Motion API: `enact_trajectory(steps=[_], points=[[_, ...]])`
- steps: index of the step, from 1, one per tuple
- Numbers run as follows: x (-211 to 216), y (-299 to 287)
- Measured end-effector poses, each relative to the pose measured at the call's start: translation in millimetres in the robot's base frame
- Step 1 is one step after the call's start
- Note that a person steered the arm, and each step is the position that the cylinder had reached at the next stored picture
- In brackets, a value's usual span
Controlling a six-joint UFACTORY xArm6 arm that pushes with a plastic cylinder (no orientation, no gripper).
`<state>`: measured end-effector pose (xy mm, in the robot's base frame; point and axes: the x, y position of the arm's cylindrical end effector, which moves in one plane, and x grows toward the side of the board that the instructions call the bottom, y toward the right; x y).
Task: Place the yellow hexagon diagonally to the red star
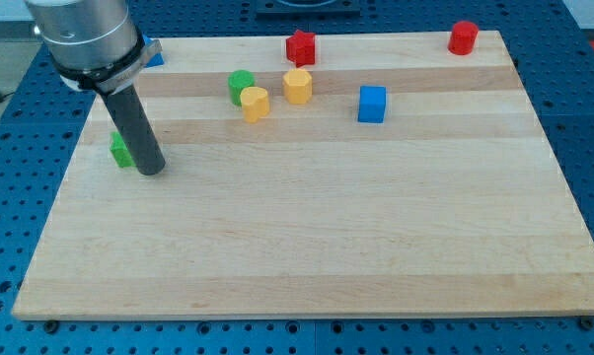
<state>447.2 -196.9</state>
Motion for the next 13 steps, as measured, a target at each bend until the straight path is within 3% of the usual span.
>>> enact_trajectory(steps=[2, 4, 6, 9, 13], points=[[-32, -20], [-14, -21], [-8, 40], [-18, 50], [-125, -22]])
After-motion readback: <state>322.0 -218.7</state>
